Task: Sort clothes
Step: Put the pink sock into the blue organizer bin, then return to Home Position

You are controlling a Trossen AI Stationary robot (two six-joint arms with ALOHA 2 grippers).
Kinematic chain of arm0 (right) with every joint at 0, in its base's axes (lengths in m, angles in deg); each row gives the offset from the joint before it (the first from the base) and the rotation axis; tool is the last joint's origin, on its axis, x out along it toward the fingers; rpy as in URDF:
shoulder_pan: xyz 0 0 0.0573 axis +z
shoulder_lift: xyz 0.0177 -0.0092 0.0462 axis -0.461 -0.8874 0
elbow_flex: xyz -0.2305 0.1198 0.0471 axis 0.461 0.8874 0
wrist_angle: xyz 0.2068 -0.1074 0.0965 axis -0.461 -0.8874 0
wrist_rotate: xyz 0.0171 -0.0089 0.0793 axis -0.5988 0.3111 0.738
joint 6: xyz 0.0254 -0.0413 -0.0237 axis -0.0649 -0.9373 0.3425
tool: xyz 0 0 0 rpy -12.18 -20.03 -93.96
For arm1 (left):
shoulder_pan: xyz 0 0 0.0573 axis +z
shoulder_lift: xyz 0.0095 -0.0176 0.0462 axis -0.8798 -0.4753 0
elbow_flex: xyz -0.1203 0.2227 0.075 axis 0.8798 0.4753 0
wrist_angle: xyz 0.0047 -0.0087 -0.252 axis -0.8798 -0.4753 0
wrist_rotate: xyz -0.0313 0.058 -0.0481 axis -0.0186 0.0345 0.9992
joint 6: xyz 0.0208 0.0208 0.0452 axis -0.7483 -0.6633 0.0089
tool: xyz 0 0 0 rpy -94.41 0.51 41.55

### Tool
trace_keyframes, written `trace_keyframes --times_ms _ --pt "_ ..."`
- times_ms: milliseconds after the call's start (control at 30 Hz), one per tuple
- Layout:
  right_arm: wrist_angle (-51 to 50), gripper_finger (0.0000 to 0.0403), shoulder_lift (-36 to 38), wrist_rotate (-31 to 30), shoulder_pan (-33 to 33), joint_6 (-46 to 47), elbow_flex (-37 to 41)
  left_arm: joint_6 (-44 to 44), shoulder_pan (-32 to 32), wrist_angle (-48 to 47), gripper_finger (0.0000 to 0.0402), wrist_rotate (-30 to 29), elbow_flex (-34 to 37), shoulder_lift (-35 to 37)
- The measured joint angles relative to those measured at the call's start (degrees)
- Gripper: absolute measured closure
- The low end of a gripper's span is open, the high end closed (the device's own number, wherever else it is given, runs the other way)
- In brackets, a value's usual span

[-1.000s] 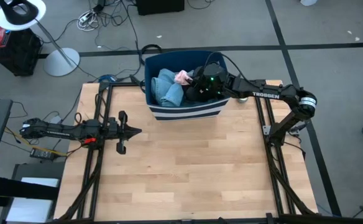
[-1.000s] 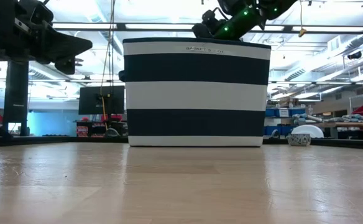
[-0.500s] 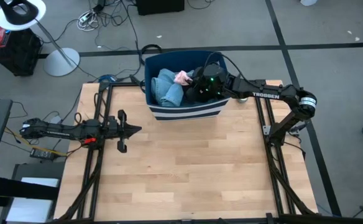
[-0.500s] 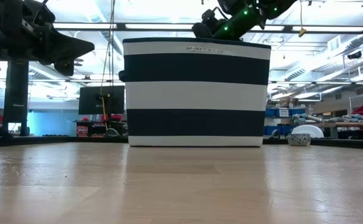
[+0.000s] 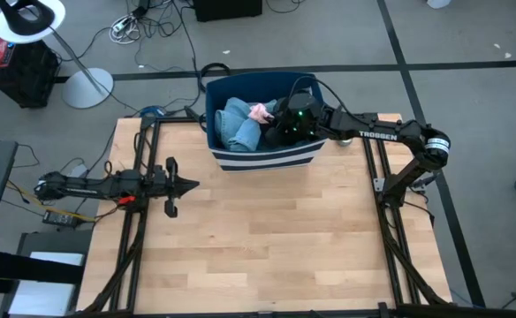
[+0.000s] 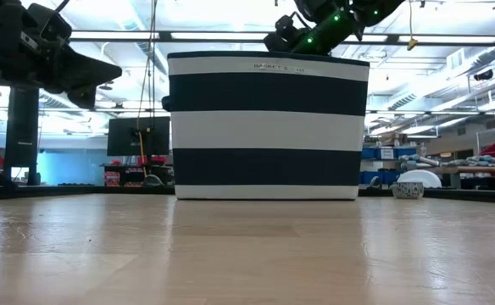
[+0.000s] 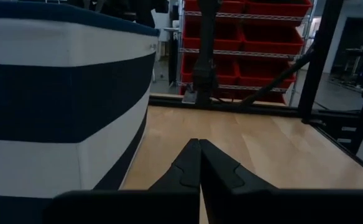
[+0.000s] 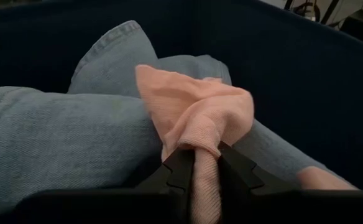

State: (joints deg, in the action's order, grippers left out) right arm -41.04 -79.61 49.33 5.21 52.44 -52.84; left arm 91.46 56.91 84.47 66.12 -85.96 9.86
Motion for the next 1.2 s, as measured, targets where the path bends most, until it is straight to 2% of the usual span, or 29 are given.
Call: trace_keyframes --times_ms 200,333,733,967,1200 --pt "1.6 0.0353 0.0 -0.8 -0.1 3.4 0.0 0.9 0.0 -7.4 0.0396 0.2 -0.1 6.5" --pt "2.2 0.0342 0.0 -1.0 -0.2 3.4 0.0 1.1 0.0 -9.2 0.0396 0.7 -0.7 6.6" --pt "3.2 0.0244 1.3 -1.1 -0.6 4.4 0.0 1.1 0.0 -13.6 0.0396 2.1 -2.0 6.7" --pt "2.7 0.0205 7.3 -1.1 -0.6 3.5 0.0 1.0 0.0 -13.8 0.0396 2.5 -2.0 6.7" --pt "-4.3 0.0201 14.6 -1.1 0.6 5.4 0.0 1.0 0.0 -13.8 0.0396 2.5 -2.0 6.7"
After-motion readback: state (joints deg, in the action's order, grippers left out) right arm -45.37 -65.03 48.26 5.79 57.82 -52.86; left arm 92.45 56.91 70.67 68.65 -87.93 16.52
